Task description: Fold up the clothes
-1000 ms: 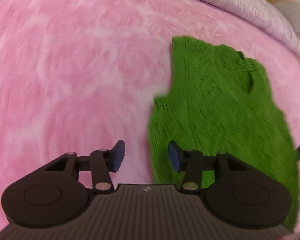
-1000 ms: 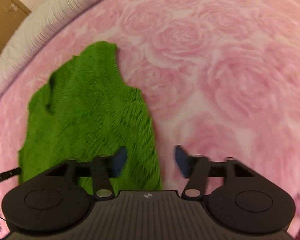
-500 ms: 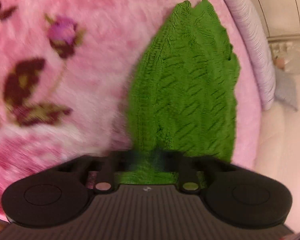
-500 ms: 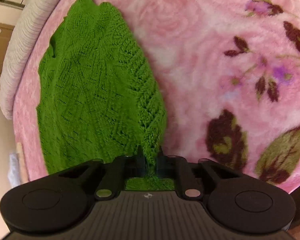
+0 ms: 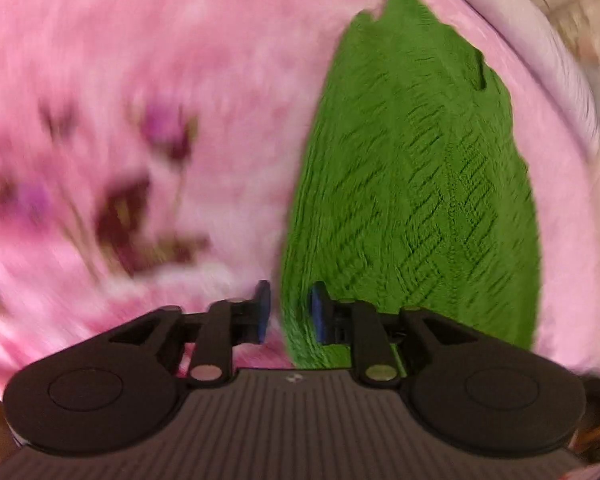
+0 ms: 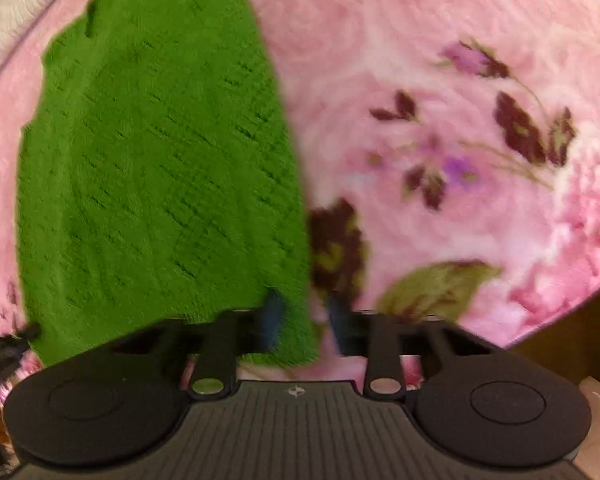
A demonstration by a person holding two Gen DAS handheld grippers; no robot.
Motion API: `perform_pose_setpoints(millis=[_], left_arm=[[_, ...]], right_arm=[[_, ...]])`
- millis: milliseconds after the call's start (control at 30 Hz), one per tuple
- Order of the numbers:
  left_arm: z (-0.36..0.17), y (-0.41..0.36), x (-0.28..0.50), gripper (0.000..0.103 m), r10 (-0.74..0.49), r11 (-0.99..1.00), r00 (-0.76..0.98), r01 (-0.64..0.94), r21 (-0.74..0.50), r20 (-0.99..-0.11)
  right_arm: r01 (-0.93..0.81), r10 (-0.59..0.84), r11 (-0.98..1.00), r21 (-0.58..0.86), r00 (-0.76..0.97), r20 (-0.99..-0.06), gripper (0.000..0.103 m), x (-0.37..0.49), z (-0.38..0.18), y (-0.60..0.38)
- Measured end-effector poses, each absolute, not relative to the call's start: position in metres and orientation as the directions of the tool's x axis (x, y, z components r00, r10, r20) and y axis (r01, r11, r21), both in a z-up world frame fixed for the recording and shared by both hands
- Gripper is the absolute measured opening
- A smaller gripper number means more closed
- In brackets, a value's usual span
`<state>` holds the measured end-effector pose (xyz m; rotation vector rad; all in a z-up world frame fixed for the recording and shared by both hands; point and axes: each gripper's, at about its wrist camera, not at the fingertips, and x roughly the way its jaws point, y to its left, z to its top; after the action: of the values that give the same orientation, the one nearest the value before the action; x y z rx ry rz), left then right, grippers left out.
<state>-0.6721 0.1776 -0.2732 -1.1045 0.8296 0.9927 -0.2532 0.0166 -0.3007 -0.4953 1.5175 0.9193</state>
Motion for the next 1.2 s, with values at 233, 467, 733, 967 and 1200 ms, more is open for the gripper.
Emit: perform_pose_setpoints(millis=[233,467,733,967,1200], left_arm=[[-0.246,0.214,-0.598,0.020,0.264,0.411,0.538,-0.814,-0.411,-0.801],[-0.307,0.233,-0.504,0.019,0.108,0.643,0.603,-0.649,-0.407,-0.790],[-0.317,0.208,-0.523,0.008,0.099,0.713,0.495,-0.641,-0.286,-0.863],[-0.296,0.193,-0.567,0.007,0.095,0.653,0.452,-0.701,-0.286,-0.887],[-0.287,0.198,-0.532,0.021,0.126,0.647,0.547,-0.678,-0.349,-0.828]], right_arm=[[-0.950,0.455,0.284,0.127,0.017,-0.890,0.048,-0.284,-0.241,0.093],[-0.979,0.553,-0.020,0.205,-0.181,-0.813,0.045,-0.330,-0.289,0.189],[-0.990,0.373,-0.125,0.070,-0.112,-0.921,0.056,-0.329,-0.309,0.145],[-0.996,0.269,0.055,0.067,-0.050,-0.962,0.066,-0.297,-0.296,0.094],[-0.996,0.329,0.041,0.080,-0.062,-0.942,0.063,-0.314,-0.299,0.102]])
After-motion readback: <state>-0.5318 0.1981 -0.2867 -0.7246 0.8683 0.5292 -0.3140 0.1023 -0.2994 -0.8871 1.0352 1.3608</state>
